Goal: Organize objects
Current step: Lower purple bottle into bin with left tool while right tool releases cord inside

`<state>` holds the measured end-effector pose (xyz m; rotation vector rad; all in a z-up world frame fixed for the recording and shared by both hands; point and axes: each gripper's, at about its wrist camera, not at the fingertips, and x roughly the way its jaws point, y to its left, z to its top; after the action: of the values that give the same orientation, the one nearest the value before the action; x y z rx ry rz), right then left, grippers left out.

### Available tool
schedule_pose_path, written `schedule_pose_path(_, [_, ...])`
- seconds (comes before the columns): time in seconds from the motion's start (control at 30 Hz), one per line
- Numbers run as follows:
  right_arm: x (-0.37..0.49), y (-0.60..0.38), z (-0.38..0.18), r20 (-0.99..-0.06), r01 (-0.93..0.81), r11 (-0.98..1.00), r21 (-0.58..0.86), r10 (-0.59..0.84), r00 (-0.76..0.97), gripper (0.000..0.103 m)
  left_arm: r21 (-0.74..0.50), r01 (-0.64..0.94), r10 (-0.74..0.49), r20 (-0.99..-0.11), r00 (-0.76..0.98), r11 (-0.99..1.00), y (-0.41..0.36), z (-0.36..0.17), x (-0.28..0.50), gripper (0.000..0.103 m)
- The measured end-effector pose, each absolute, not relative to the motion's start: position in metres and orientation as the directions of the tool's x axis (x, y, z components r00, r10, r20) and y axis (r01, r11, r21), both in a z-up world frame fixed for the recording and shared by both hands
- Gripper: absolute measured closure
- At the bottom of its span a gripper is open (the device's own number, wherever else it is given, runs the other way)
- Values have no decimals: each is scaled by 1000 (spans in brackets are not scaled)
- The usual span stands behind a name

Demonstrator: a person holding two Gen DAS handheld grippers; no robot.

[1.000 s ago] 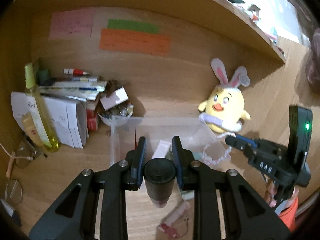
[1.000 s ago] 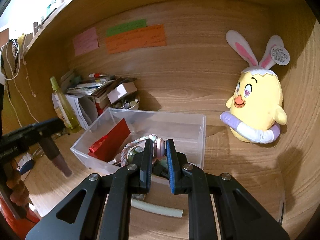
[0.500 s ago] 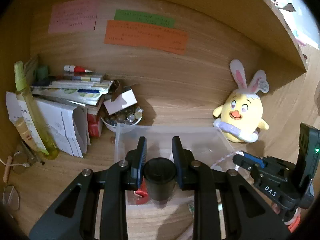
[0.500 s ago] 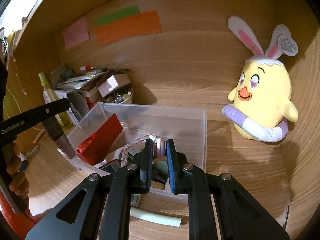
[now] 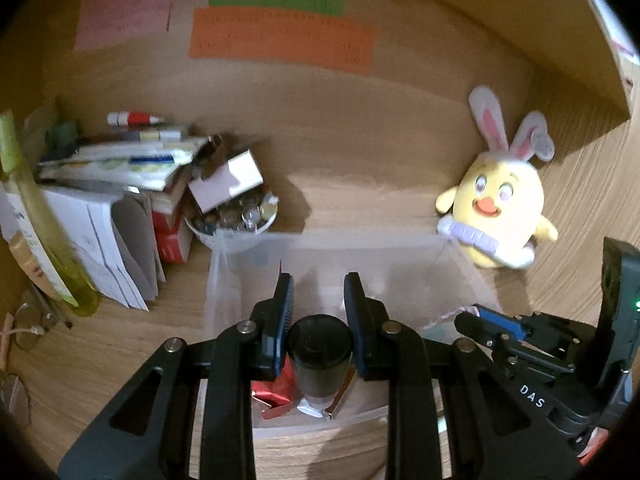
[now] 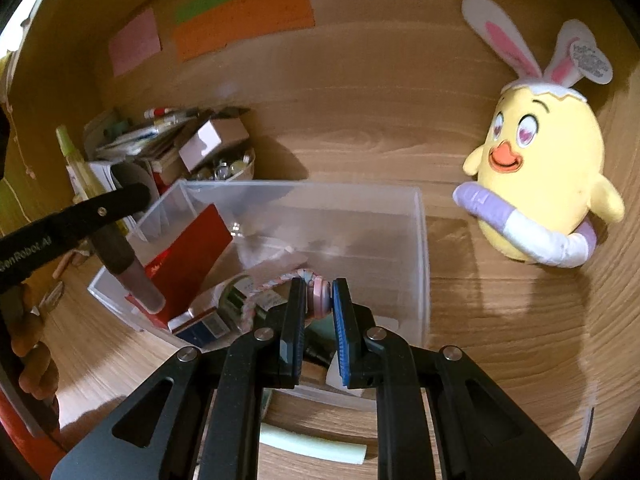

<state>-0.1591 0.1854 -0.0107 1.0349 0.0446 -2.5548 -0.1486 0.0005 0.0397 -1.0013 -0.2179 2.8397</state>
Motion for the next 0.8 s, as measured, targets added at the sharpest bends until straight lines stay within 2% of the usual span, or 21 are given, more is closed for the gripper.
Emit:
schedule_pose_path(0.23, [-161,179,-22,-702,372,-923,94,-326,-633,91,-173,-62,161,-649,-744,-983,2,26,-155,78])
schedule_pose_path(0.57, [-158,179,-19,-708,368,-926,83,-315,-632,90,-163,-76,164,-639,-752,-984,3,31,-148,77])
schedule_pose_path(0.8, [-149,181,-9,-684,366,-929,57,-303,-663,71,-157,-92,170,-617,-769,-983,5,40,-134,62])
